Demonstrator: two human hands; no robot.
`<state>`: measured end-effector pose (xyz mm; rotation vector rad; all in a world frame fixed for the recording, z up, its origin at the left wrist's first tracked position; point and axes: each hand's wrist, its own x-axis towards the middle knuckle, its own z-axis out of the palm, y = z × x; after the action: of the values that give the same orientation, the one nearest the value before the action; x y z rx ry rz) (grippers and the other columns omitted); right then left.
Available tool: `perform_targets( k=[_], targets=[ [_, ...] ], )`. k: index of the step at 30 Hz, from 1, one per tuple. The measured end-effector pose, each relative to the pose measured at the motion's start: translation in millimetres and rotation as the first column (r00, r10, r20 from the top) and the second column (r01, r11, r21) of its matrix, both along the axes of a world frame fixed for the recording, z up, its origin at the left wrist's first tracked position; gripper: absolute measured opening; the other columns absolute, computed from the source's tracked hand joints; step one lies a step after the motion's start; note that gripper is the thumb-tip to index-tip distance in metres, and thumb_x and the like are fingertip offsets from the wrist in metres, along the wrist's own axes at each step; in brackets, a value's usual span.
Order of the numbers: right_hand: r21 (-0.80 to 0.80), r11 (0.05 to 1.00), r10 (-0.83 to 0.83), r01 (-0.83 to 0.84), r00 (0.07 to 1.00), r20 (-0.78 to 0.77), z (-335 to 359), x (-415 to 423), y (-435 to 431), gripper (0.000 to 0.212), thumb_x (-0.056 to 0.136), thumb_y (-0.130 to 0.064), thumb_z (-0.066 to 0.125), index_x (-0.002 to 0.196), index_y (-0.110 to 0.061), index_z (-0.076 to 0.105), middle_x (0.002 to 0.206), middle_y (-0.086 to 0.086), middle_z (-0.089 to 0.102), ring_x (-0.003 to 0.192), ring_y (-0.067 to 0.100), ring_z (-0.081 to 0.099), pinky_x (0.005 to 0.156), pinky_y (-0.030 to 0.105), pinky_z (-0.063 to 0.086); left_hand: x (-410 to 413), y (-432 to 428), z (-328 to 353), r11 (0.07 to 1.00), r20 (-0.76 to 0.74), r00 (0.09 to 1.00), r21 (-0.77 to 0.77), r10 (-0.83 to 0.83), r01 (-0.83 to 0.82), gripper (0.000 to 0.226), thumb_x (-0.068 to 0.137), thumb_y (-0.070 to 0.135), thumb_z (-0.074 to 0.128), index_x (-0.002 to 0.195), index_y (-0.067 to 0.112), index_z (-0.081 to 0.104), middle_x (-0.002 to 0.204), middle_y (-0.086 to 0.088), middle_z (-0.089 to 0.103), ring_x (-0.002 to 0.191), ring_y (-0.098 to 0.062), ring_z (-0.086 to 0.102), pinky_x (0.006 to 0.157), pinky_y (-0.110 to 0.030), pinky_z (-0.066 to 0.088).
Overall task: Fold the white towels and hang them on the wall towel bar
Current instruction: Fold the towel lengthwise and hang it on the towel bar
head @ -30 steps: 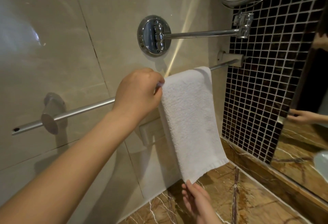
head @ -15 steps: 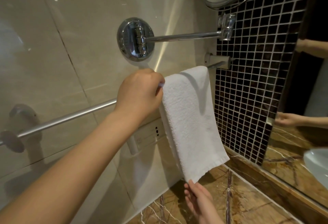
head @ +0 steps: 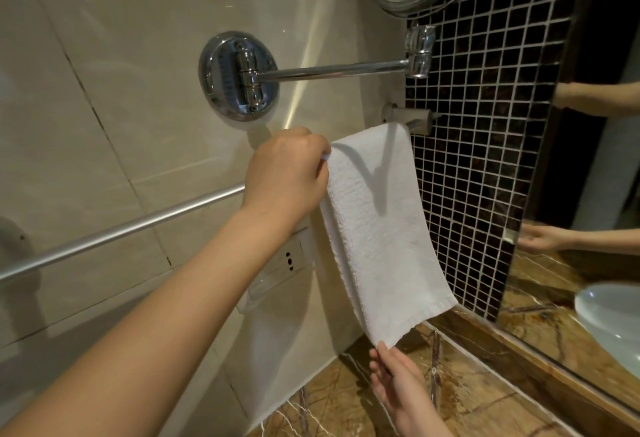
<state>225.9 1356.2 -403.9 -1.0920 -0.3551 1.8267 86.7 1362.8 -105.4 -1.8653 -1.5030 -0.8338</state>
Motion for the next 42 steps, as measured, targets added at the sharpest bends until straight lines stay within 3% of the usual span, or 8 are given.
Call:
perform_targets(
  k=[4, 8, 13, 19, 24, 29, 35, 42],
  targets=[
    [0.008, 1.000, -0.012, 0.012, 1.000, 0.003, 3, 5, 7, 0.005, 0.087, -0.007, 0.064, 0.090, -0.004, 0.063, 0.066, 0.004, 0.069, 0.062, 0.014, 0.057, 0.044, 0.016, 0.049, 3, 7, 0, 1.000, -0.001, 1.000, -0.003, -0.002, 0.002, 0.023, 0.083, 0.012, 0.054, 0.098, 0.010, 0.071, 0.092, -0.011, 0.066, 0.088, -0.034, 0.059, 0.067, -0.039, 0.047],
    [0.012, 1.000, 0.000, -0.001, 0.999, 0.033, 0, 8, 13, 0.005, 0.088, -0.011, 0.065, 0.089, -0.006, 0.064, 0.063, 0.000, 0.070, 0.053, 0.008, 0.060, 0.045, 0.017, 0.050, 7, 11, -1, 1.000, -0.004, 1.000, 0.006, -0.003, 0.003, 0.022, 0.084, 0.013, 0.055, 0.097, 0.009, 0.071, 0.091, -0.010, 0.066, 0.087, -0.032, 0.059, 0.066, -0.037, 0.045],
    [0.011, 1.000, -0.010, 0.009, 0.999, 0.034, 0, 9, 20, 0.003, 0.088, -0.009, 0.065, 0.090, -0.006, 0.064, 0.065, 0.001, 0.071, 0.067, 0.013, 0.059, 0.053, 0.021, 0.052, 11, 15, -2, 1.000, -0.005, 1.000, 0.018, -0.010, 0.010, 0.022, 0.084, 0.011, 0.055, 0.097, 0.008, 0.072, 0.090, -0.010, 0.067, 0.085, -0.031, 0.060, 0.066, -0.036, 0.046],
    [0.014, 1.000, 0.008, -0.008, 0.999, 0.048, 2, 10, 27, 0.007, 0.088, -0.011, 0.065, 0.087, -0.004, 0.065, 0.063, 0.001, 0.071, 0.056, 0.009, 0.060, 0.049, 0.017, 0.052, 15, 22, -2, 1.000, -0.024, 1.000, 0.004, 0.007, -0.006, 0.024, 0.083, 0.011, 0.053, 0.098, 0.008, 0.071, 0.093, -0.011, 0.067, 0.090, -0.033, 0.059, 0.071, -0.040, 0.049],
    [0.020, 1.000, 0.012, -0.013, 0.998, 0.066, 4, 13, 30, 0.009, 0.088, -0.012, 0.065, 0.088, -0.002, 0.066, 0.067, 0.003, 0.070, 0.067, 0.014, 0.060, 0.051, 0.018, 0.052, 19, 28, -2, 1.000, -0.050, 0.999, -0.003, 0.010, -0.010, 0.023, 0.083, 0.010, 0.051, 0.095, 0.007, 0.071, 0.091, -0.012, 0.066, 0.088, -0.035, 0.059, 0.071, -0.044, 0.050],
    [0.017, 1.000, -0.003, 0.002, 0.998, 0.066, 6, 14, 36, 0.007, 0.088, -0.011, 0.065, 0.088, -0.005, 0.065, 0.064, 0.000, 0.071, 0.066, 0.013, 0.060, 0.053, 0.019, 0.053, 23, 32, 0, 0.999, -0.058, 0.998, -0.026, 0.019, -0.020, 0.024, 0.082, 0.008, 0.050, 0.095, 0.006, 0.070, 0.092, -0.013, 0.064, 0.087, -0.037, 0.059, 0.071, -0.046, 0.050],
    [0.022, 1.000, -0.001, 0.000, 0.998, 0.067, 5, 15, 41, 0.007, 0.088, -0.012, 0.065, 0.092, -0.006, 0.066, 0.074, 0.003, 0.071, 0.068, 0.012, 0.061, 0.058, 0.021, 0.054, 22, 34, -1, 1.000, -0.070, 0.998, -0.014, 0.009, -0.010, 0.023, 0.081, 0.006, 0.051, 0.094, 0.005, 0.070, 0.092, -0.015, 0.065, 0.085, -0.038, 0.060, 0.071, -0.047, 0.050],
    [0.015, 1.000, -0.005, 0.004, 0.998, 0.064, 4, 14, 41, 0.006, 0.088, -0.014, 0.066, 0.086, -0.008, 0.067, 0.065, -0.001, 0.072, 0.066, 0.011, 0.061, 0.063, 0.023, 0.053, 22, 34, -1, 1.000, -0.077, 0.997, -0.018, 0.011, -0.013, 0.024, 0.082, 0.007, 0.050, 0.095, 0.006, 0.070, 0.093, -0.014, 0.065, 0.088, -0.036, 0.059, 0.073, -0.046, 0.050]
  ],
)
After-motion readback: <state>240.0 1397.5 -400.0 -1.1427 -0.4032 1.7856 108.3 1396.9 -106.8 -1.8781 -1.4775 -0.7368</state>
